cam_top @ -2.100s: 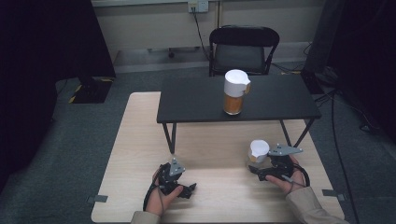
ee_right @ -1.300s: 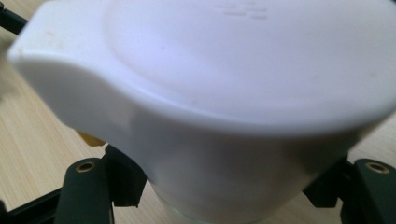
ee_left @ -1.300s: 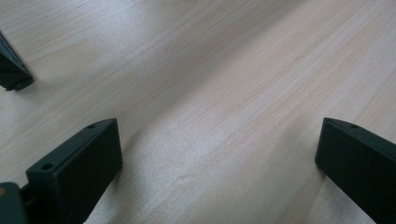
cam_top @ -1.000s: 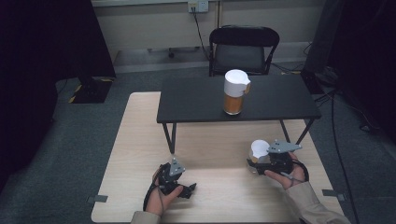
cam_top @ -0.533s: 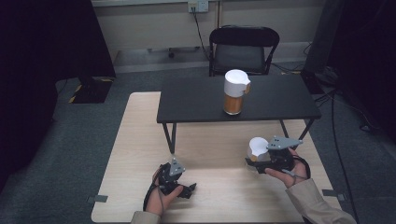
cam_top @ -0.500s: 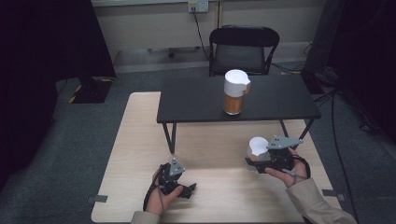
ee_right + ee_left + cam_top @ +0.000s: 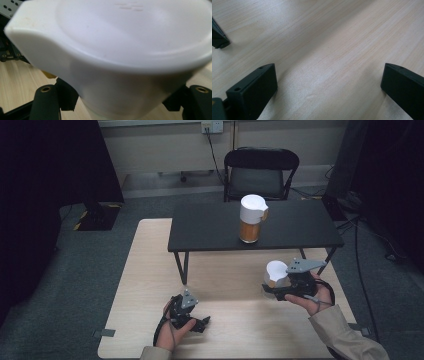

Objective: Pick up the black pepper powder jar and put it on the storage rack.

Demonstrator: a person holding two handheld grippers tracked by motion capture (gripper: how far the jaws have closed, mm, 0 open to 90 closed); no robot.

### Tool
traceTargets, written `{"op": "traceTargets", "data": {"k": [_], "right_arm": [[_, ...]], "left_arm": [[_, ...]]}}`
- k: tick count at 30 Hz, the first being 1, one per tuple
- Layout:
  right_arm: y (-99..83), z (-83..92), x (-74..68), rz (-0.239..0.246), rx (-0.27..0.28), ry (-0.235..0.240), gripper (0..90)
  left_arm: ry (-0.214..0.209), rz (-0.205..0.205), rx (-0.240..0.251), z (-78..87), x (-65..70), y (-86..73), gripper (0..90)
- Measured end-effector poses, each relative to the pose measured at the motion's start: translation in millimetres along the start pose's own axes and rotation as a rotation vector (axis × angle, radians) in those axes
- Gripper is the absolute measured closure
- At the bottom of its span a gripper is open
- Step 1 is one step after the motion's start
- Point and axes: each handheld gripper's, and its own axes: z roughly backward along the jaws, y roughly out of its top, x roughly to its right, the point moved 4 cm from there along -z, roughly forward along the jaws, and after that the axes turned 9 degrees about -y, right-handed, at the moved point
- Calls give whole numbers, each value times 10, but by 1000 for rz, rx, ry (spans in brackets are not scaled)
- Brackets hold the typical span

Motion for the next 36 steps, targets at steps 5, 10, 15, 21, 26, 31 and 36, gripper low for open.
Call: {"op": "traceTargets", "data": {"k": [5, 10, 15, 21, 26, 31, 36], "right_arm": [[72, 52, 28, -8, 14, 13, 302], [150, 96, 49, -2, 14, 21, 302], [239, 151, 79, -1, 11, 24, 303], [340, 220, 102, -1, 4, 27, 303], [411, 271, 141, 9, 12, 29, 303], [506, 331, 144, -3, 5, 25, 303], [581, 374, 146, -18, 0, 28, 303]], "left_arm": [[0, 0, 0, 0, 0, 0, 0], [0, 0, 0, 0, 0, 0, 0], [0, 0, 0, 0, 0, 0, 0], [0, 0, 0, 0, 0, 0, 0], [0, 1, 0, 0, 0, 0, 0], [0, 1, 0, 0, 0, 0, 0], [0, 0, 0, 0, 0, 0, 0]]}}
